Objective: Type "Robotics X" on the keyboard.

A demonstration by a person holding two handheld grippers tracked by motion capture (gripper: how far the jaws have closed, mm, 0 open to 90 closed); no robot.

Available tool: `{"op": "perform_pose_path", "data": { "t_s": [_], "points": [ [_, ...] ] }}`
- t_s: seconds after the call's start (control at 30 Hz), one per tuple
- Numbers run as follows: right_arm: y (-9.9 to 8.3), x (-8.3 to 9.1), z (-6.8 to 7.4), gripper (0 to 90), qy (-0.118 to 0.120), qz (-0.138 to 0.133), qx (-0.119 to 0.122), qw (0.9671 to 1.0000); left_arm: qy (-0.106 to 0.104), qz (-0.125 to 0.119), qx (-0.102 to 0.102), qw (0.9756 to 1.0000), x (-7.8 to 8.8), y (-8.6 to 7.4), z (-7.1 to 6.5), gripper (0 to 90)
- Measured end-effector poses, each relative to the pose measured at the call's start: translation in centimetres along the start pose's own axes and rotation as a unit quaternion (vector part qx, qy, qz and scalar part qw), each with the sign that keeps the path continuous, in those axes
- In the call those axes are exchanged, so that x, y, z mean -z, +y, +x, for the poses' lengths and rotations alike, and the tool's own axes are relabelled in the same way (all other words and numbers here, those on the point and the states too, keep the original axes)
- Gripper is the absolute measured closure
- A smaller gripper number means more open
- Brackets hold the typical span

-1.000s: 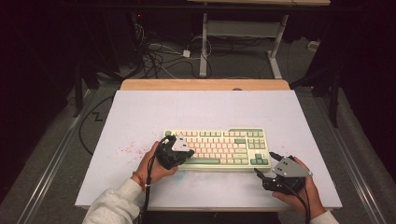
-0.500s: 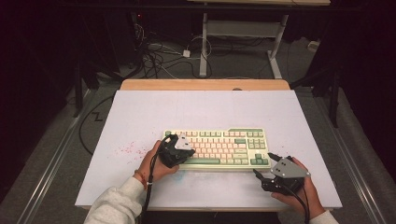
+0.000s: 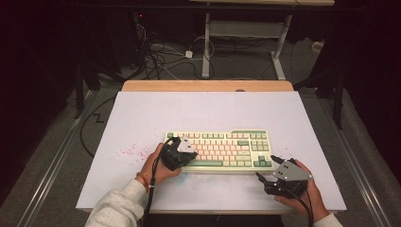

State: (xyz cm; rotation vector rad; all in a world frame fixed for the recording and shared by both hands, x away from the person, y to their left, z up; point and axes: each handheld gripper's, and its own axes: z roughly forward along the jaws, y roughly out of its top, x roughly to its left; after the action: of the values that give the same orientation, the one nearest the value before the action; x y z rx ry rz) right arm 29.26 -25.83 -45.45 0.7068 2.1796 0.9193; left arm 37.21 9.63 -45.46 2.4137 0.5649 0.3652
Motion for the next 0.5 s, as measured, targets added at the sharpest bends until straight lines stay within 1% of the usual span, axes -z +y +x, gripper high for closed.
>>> {"op": "perform_pose_path", "data": {
  "t_s": [0.23, 0.3, 0.43, 0.5],
  "points": [
    [0.06, 0.05, 0.08, 26.4, 0.001, -0.001, 0.001, 1.0000, 0.001, -0.008, -0.011, 0.9999, 0.55, 0.26, -0.32, 87.4],
    [0.04, 0.05, 0.08, 26.4, 0.000, 0.000, 0.001, 1.0000, 0.007, -0.007, -0.017, 0.9998, 0.65, 0.34, -0.43, 87.4],
    [0.03, 0.05, 0.08, 26.4, 0.001, -0.001, 0.002, 1.0000, 0.005, -0.007, -0.015, 0.9999, 0.71, 0.31, -0.34, 87.4],
    [0.04, 0.08, 0.06, 26.4, 0.000, -0.001, 0.001, 1.0000, 0.010, -0.009, -0.015, 0.9998, 0.78, 0.30, -0.35, 87.3]
  ]
}}
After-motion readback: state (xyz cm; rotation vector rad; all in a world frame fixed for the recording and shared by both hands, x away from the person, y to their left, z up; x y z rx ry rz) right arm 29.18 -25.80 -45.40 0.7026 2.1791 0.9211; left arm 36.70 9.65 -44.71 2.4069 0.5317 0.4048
